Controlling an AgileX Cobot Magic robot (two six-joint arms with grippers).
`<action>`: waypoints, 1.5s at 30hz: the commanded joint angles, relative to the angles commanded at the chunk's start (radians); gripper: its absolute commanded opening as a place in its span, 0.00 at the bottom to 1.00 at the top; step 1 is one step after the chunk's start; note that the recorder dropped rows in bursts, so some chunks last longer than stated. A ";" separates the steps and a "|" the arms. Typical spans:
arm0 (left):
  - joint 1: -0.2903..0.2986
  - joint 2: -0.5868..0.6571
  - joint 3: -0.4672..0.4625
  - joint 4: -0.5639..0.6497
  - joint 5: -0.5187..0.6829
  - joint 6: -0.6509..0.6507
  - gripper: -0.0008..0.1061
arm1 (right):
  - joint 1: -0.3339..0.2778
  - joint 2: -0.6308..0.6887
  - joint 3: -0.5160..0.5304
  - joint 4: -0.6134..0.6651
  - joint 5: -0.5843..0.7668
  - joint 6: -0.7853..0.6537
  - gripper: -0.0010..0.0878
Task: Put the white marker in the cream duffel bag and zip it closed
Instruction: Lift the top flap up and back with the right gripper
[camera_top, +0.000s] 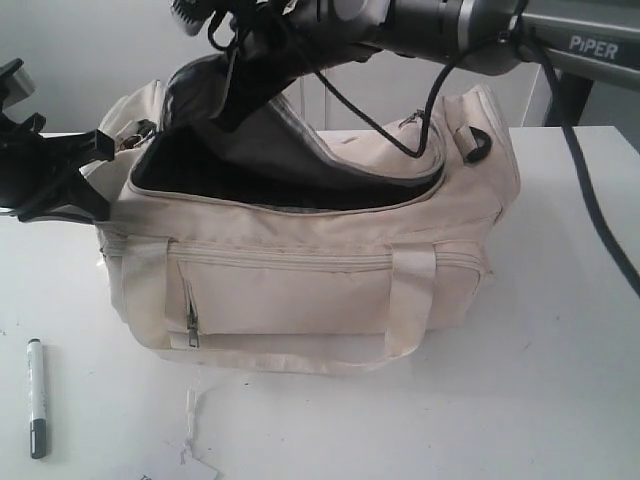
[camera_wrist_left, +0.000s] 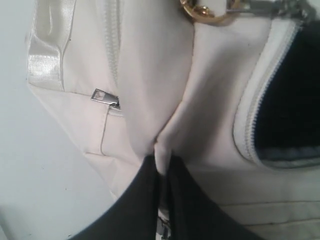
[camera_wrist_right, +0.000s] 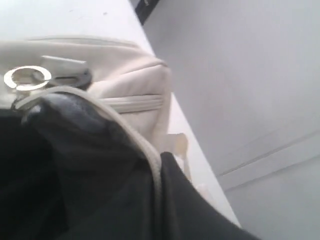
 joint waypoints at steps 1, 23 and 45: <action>0.000 0.000 0.000 0.000 0.000 0.000 0.01 | -0.004 0.000 0.000 0.000 -0.011 0.005 0.01; 0.000 0.000 0.000 0.000 -0.004 0.000 0.01 | -0.047 -0.002 0.000 0.027 -0.210 0.199 0.01; 0.000 0.000 0.000 0.000 -0.028 0.000 0.01 | -0.095 -0.075 0.005 0.028 -0.009 0.330 0.01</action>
